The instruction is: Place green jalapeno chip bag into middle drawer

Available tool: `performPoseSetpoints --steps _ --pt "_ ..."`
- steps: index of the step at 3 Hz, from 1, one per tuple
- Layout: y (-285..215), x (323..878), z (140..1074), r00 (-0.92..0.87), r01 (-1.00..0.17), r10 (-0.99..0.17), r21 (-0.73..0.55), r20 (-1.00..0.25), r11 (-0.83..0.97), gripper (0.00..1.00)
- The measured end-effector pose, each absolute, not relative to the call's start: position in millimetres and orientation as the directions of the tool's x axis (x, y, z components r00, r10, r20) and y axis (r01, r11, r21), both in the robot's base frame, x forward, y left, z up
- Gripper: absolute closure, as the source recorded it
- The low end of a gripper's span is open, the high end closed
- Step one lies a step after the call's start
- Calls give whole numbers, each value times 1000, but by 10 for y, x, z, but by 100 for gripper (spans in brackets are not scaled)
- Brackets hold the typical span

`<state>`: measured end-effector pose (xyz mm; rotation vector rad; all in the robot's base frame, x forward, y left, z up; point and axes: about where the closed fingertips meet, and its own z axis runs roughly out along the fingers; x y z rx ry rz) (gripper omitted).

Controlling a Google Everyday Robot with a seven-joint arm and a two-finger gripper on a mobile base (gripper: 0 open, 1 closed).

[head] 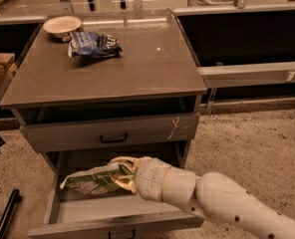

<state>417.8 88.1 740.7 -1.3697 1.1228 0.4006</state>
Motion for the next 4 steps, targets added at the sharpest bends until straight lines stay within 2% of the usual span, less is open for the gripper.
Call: performPoseSetpoints --steps 1,2,3,4 --pt "726 4337 7247 412 -775 -363 -531 -835 342 100" --pt "718 4361 7202 395 -774 -371 -522 -840 359 100" --pt "607 4733 6883 341 -775 -361 -477 -868 414 100" --pt "483 5087 6230 238 -800 -302 -363 -923 477 100"
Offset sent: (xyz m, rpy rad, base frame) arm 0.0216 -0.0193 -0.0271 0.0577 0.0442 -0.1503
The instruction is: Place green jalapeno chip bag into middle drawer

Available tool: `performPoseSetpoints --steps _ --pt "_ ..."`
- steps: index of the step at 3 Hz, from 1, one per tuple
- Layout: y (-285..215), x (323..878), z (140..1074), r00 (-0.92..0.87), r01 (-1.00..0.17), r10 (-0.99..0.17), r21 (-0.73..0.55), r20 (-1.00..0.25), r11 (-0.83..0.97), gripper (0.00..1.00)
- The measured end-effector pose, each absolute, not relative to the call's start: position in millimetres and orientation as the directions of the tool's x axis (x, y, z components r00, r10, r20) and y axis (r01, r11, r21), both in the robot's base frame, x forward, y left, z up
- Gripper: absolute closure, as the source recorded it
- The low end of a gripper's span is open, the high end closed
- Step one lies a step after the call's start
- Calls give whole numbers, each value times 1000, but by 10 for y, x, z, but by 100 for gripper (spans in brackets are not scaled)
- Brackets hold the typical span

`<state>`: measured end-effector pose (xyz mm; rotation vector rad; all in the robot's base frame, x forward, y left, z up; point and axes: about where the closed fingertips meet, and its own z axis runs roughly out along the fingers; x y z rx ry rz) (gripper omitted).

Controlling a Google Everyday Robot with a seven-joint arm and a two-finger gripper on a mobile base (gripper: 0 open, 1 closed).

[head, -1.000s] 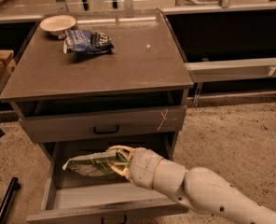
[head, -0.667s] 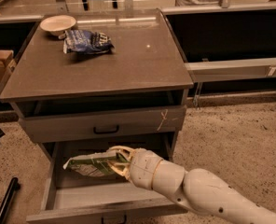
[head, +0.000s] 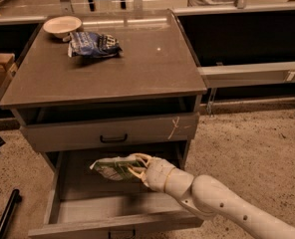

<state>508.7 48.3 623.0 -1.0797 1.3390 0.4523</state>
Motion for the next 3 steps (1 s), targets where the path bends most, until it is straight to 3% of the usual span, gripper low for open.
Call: performPoseSetpoints --steps 1,2,3 --pt "509 5141 5589 128 -821 -210 -222 -969 526 84" --pt "601 5069 5402 85 -830 -158 -158 -984 536 53" --pt "601 5069 5402 85 -830 -158 -158 -984 536 30"
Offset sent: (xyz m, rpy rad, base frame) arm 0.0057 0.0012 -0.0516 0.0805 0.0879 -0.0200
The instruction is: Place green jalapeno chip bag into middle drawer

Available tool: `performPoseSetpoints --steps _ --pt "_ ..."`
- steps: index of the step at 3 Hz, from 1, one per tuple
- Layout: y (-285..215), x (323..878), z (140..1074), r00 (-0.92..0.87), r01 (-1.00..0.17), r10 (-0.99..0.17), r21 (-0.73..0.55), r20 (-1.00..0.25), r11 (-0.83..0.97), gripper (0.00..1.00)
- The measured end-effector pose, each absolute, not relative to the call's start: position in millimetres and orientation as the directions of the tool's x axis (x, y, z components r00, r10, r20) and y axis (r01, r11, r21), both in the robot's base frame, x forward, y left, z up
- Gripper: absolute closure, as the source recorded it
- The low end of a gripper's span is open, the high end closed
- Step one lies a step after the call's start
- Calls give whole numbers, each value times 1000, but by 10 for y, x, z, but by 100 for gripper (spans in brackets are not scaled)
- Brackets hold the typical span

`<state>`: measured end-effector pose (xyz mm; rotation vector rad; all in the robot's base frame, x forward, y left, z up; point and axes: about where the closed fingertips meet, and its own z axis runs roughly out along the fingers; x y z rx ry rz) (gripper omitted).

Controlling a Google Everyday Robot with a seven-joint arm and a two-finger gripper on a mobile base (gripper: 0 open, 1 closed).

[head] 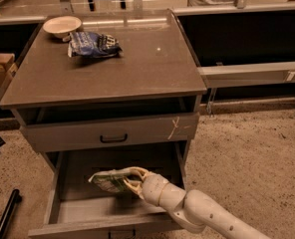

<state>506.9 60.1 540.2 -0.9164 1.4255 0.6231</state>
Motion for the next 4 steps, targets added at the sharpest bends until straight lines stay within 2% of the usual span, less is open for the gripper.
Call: performPoseSetpoints --steps 1,2,3,4 --pt "601 5069 5402 85 -830 -158 -158 -984 536 6" --pt "602 5069 5402 85 -830 -158 -158 -984 536 0" --pt "602 5069 5402 85 -830 -158 -158 -984 536 0" --pt "369 4808 5617 172 -823 -295 -302 -940 481 0"
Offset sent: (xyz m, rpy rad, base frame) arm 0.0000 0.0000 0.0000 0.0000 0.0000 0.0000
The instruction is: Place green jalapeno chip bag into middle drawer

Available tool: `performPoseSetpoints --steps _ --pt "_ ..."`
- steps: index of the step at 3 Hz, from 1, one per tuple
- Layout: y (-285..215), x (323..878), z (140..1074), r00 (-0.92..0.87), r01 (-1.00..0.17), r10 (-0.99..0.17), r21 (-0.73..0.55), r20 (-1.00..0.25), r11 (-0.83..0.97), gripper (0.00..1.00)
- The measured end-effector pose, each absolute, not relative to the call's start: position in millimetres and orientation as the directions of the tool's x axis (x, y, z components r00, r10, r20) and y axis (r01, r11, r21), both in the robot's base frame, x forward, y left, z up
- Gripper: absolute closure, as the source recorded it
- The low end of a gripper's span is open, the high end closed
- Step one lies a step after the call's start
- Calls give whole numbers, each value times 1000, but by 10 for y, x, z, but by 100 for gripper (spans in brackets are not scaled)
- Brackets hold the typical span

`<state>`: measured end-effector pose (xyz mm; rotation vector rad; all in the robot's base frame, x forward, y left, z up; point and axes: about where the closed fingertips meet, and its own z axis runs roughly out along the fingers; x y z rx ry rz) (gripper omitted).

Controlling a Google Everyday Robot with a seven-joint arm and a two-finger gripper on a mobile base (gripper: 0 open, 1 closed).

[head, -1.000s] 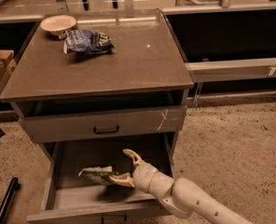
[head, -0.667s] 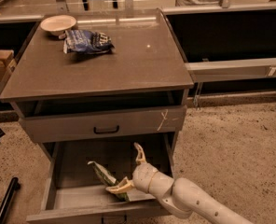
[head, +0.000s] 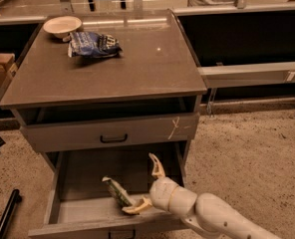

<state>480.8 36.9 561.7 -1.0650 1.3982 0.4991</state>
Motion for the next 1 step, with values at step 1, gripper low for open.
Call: performPoseSetpoints --steps 1 --pt "-68 4505 5847 244 -763 -381 -419 -892 491 0"
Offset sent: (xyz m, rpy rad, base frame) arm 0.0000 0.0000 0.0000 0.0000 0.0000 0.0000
